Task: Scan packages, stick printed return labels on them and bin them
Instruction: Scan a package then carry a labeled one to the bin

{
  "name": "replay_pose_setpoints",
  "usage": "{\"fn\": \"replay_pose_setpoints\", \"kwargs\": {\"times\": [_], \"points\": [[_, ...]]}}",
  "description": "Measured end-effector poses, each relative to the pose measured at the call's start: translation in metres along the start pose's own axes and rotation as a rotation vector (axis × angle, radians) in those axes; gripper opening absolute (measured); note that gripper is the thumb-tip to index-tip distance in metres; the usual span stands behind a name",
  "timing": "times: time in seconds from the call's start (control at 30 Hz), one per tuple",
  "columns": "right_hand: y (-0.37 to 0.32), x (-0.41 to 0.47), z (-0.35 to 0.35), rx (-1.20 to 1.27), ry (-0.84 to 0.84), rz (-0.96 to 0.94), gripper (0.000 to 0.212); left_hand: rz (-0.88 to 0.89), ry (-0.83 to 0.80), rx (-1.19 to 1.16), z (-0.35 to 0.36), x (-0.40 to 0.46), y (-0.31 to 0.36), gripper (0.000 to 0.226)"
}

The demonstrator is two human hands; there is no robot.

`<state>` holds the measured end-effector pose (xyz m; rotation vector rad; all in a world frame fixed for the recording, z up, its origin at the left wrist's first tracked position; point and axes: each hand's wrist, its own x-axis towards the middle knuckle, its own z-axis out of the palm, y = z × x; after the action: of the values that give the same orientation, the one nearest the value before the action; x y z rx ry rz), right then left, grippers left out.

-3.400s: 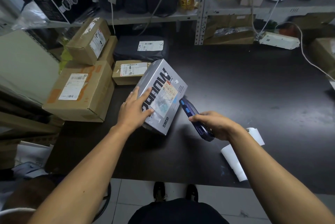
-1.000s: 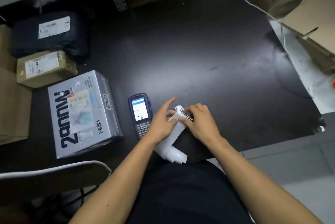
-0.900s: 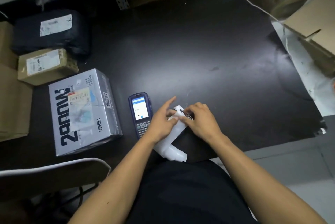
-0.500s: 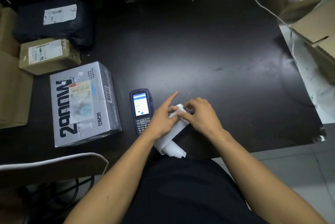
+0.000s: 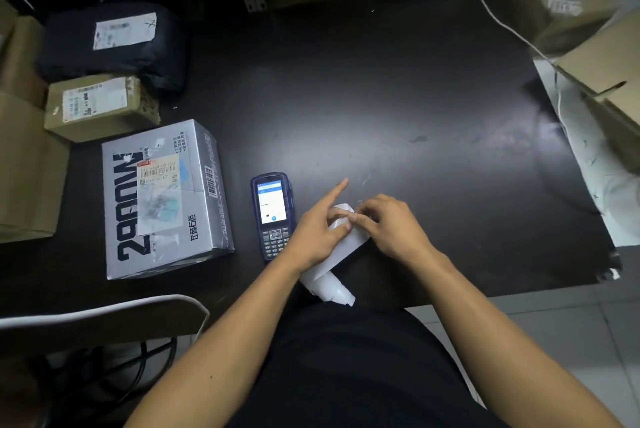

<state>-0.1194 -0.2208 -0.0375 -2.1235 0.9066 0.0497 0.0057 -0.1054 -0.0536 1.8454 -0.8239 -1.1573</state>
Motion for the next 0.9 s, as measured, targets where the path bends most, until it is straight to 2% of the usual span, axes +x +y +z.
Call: {"fn": "replay_pose_setpoints", "kwargs": {"times": [0.27,0.37,0.47,0.57,0.67,0.73,0.8,0.9], "points": [[0.009,-0.003,-0.012,0.009,0.122,0.108,0.020,-0.066,0.040,0.012,-0.006,-0.004,0.005,0.079],[0.009,-0.004,-0.016,0.172,0.170,0.240,0.017,-0.090,0.075,-0.019,-0.005,-0.002,0.001,0.076],[0.013,-0.005,-0.032,0.322,0.290,0.380,0.017,-0.122,0.125,-0.070,-0.007,-0.002,-0.003,0.073],[0.012,-0.005,-0.044,0.378,0.490,0.411,0.016,-0.129,0.127,0.001,-0.009,-0.005,0.004,0.074],[0.000,-0.003,-0.041,0.291,0.640,0.239,0.017,-0.047,0.179,0.325,-0.016,-0.011,0.016,0.078],[-0.015,-0.003,-0.031,0.223,0.717,0.045,0.015,0.034,0.279,0.422,-0.023,-0.016,0.027,0.070],[-0.033,0.000,-0.017,0.113,0.793,-0.156,0.014,0.049,0.403,0.268,-0.028,-0.021,0.040,0.052],[-0.059,0.005,0.009,-0.116,0.876,-0.402,0.014,-0.034,0.485,-0.192,-0.039,-0.033,0.062,0.029]]}}
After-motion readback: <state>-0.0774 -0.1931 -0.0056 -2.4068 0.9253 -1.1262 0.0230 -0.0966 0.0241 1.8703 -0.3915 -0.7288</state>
